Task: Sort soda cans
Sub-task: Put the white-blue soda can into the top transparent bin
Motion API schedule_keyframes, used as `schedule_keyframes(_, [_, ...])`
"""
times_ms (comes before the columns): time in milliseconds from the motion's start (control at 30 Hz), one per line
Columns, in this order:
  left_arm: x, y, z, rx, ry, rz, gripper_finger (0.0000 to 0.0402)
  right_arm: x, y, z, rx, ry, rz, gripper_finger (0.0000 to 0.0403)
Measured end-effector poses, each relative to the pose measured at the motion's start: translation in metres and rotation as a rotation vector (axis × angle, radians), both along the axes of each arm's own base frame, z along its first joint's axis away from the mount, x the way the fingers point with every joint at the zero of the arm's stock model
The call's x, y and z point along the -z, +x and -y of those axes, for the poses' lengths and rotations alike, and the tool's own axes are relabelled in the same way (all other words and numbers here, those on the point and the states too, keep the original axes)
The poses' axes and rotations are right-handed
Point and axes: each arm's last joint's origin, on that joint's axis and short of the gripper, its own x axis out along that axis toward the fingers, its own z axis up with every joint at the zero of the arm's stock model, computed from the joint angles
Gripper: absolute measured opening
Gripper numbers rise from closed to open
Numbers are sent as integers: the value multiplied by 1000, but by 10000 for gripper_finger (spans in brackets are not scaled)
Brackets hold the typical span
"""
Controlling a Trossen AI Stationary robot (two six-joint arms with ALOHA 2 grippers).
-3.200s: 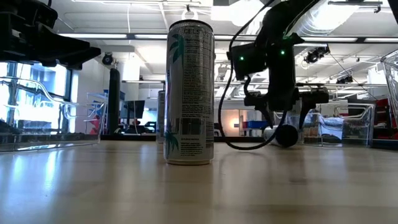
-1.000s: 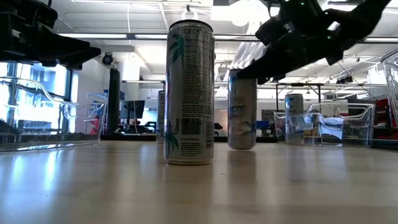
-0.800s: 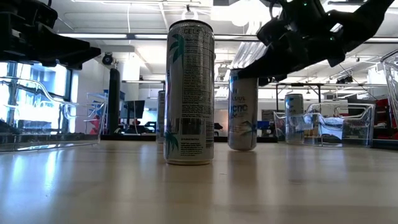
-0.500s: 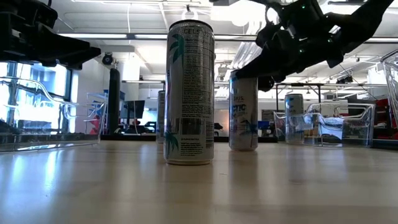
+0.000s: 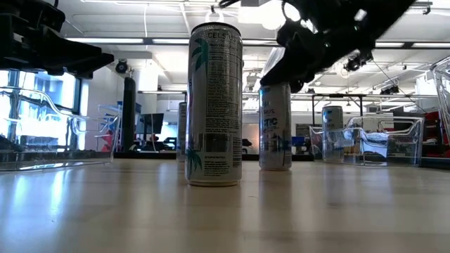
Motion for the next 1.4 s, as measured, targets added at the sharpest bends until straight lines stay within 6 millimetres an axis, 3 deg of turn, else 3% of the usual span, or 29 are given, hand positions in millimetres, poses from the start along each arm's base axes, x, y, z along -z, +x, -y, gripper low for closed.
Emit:
schedule_keyframes(200, [0, 0, 0, 0, 0, 0, 179, -30, 2, -6, 109, -103, -225, 311])
schedule_keyframes(467, [0, 0, 0, 0, 0, 0, 179, -50, -2, -10, 248, -90, -326, 312])
schedule_keyframes(1267, [0, 0, 0, 0, 0, 0, 179, -28, 18, -23, 226, 24, -358, 311])
schedule_keyframes(1400, [0, 0, 0, 0, 0, 0, 179, -28, 18, -23, 241, 38, -355, 291])
